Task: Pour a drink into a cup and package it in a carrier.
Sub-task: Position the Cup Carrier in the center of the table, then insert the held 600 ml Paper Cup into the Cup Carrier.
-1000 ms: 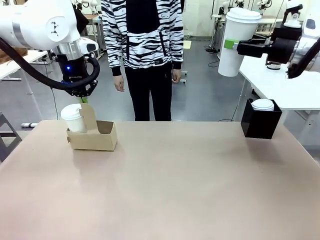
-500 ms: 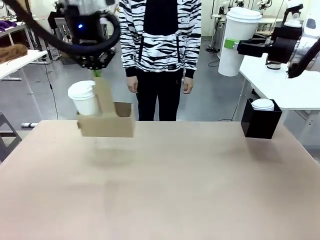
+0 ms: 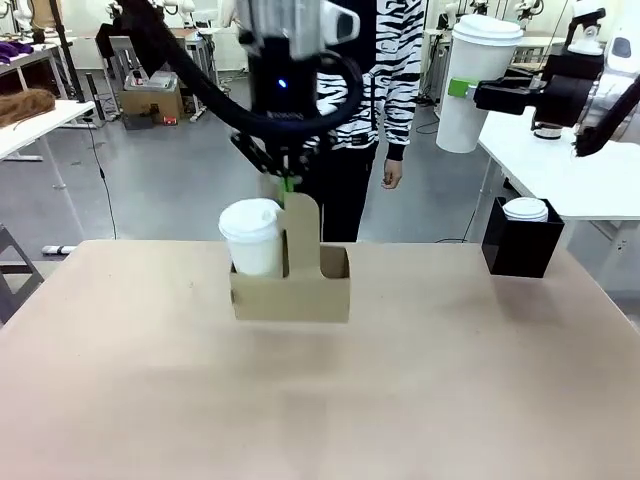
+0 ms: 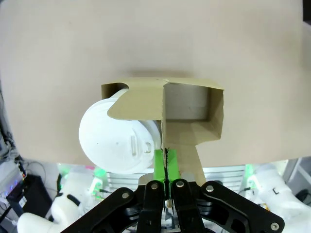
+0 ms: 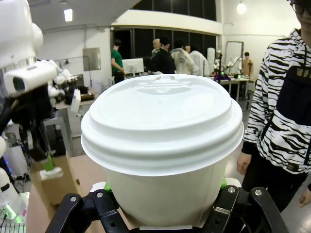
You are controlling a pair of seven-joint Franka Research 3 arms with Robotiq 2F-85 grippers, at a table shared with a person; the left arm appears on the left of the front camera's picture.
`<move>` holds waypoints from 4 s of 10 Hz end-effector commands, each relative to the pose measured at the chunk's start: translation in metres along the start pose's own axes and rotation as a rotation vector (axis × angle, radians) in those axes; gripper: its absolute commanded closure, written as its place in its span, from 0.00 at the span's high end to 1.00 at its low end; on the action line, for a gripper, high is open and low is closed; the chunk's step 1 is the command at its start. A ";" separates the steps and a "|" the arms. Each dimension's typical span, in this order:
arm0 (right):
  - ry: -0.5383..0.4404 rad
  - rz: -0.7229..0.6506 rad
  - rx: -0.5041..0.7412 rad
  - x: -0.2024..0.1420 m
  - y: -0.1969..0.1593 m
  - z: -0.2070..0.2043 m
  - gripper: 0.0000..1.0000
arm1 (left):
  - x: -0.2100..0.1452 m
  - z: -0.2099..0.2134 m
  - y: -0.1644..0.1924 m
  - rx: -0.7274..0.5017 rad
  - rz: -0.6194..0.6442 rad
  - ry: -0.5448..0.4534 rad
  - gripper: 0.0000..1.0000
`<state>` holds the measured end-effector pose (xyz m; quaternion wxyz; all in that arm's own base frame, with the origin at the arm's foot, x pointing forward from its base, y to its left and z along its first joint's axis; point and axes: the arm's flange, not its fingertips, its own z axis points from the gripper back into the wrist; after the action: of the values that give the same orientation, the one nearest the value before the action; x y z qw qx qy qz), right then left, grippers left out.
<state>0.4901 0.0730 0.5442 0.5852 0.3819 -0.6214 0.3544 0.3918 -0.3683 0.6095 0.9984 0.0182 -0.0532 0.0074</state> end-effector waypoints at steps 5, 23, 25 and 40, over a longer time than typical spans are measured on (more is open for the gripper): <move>-0.002 0.013 -0.015 0.003 -0.001 -0.003 0.80 | 0.004 -0.082 -0.037 0.023 0.048 0.014 0.02; 0.047 -0.060 0.282 -0.050 -0.005 -0.060 0.80 | -0.014 0.023 0.070 -0.060 -0.370 0.147 1.00; 0.027 -0.013 0.437 -0.083 0.021 -0.088 0.80 | -0.015 0.037 0.142 -0.076 -0.516 0.086 1.00; -0.072 0.001 0.838 -0.197 0.087 -0.121 0.80 | 0.006 -0.075 0.305 -0.311 -1.043 -0.096 1.00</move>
<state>0.4721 0.2306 0.3569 0.3745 0.5985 -0.4493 0.5475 0.4093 -0.0670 0.5536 0.8839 -0.0549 -0.0833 -0.4569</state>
